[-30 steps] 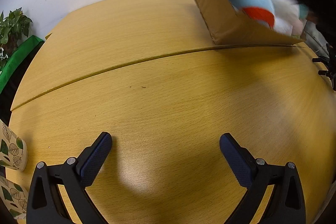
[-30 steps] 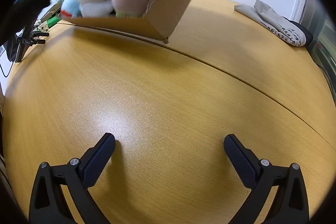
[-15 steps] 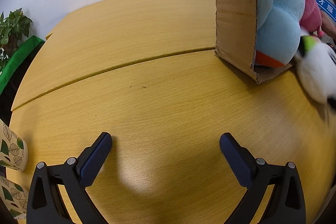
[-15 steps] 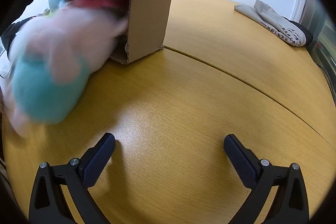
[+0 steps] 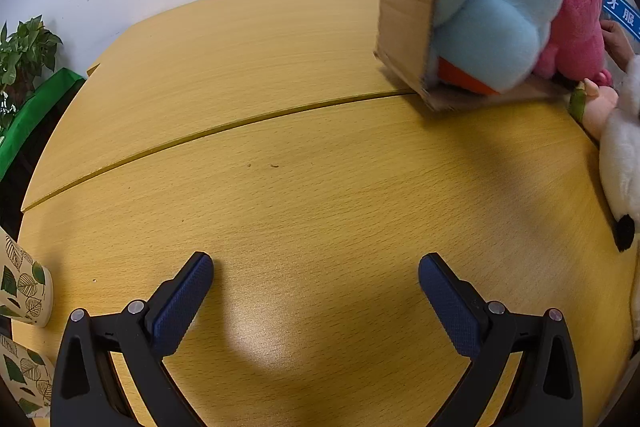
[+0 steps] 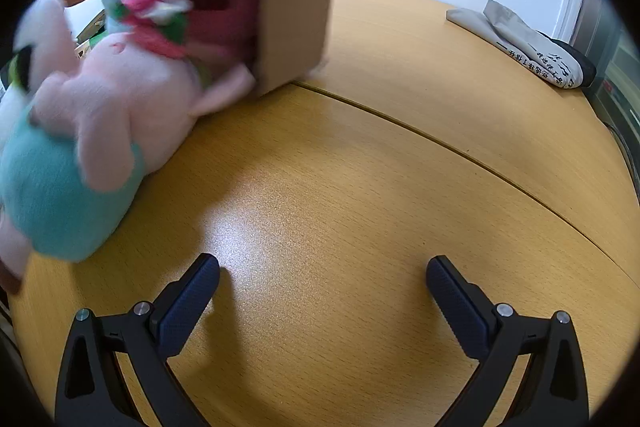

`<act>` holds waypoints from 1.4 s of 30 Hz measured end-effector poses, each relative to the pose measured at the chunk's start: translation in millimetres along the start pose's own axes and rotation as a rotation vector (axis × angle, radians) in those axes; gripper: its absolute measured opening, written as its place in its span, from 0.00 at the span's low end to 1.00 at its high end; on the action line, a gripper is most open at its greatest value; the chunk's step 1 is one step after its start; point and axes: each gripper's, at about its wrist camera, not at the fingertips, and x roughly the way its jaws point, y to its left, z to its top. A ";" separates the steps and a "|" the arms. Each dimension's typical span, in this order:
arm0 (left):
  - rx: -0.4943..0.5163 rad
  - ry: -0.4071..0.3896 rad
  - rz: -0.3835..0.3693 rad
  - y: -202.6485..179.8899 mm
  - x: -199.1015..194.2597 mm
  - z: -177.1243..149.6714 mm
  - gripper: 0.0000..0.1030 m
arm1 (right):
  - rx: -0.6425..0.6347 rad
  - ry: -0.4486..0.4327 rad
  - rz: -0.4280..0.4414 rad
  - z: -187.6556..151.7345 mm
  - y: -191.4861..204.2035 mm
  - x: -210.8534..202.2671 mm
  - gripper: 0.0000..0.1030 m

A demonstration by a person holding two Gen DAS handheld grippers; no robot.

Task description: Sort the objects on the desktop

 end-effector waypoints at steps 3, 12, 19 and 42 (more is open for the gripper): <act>0.000 0.000 0.000 -3.7 4.2 4.7 1.00 | -0.001 0.000 -0.001 0.1 -0.6 -0.4 1.00; -0.001 0.000 0.000 -12.4 17.0 18.8 1.00 | -0.001 -0.001 -0.001 -2.0 1.0 -1.8 1.00; -0.001 0.000 0.000 -19.3 27.8 31.9 1.00 | -0.002 -0.001 -0.001 -3.3 1.9 -1.7 1.00; -0.002 -0.001 -0.001 -1.2 49.0 41.6 1.00 | -0.002 -0.002 0.000 -4.4 2.6 -1.6 1.00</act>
